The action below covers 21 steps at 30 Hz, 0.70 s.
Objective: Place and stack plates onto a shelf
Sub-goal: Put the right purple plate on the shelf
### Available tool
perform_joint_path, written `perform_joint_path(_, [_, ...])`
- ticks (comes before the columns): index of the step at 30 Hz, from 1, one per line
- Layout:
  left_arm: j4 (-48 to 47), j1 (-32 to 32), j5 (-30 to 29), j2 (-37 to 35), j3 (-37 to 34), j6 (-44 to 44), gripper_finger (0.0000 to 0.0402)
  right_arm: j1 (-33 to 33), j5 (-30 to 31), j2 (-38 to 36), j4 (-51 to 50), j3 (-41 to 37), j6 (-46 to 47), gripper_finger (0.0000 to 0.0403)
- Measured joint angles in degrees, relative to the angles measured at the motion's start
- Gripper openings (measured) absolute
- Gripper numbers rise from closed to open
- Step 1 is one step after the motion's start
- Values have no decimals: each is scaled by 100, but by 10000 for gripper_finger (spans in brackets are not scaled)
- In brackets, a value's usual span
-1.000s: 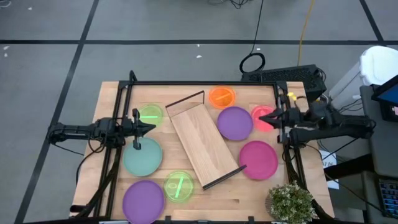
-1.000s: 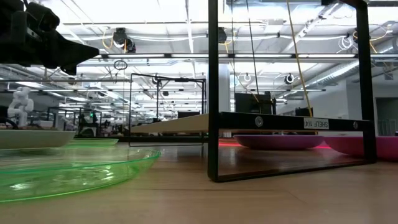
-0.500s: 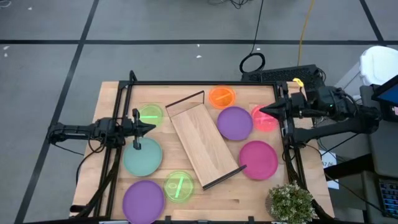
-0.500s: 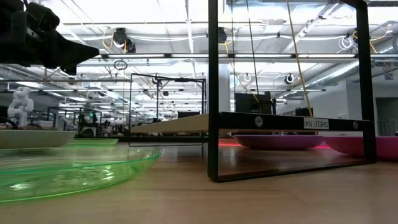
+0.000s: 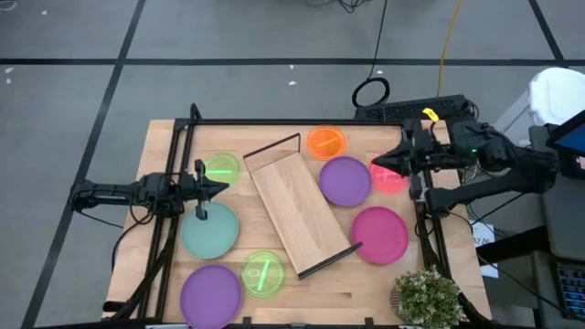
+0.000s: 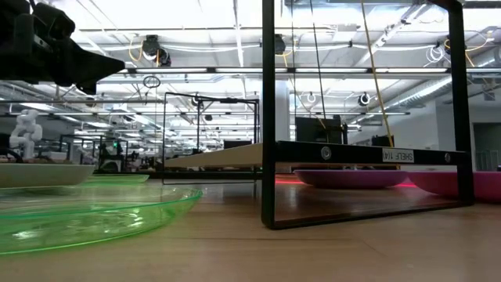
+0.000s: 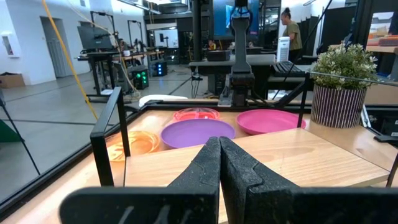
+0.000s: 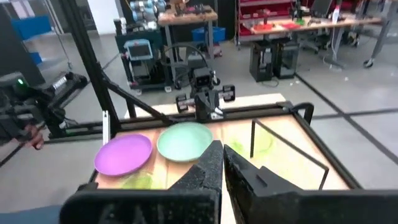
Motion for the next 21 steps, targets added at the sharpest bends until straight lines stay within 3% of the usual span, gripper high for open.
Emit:
perform_joint_path(18, [1, -2, -153, 0, 0, 291, 1, 2, 9, 584, -756, -61, -4, 0])
perform_joint_path(21, [0, -2, -280, 0, 1, 197, 1, 2, 287, 576, -760, -221, -34, 0])
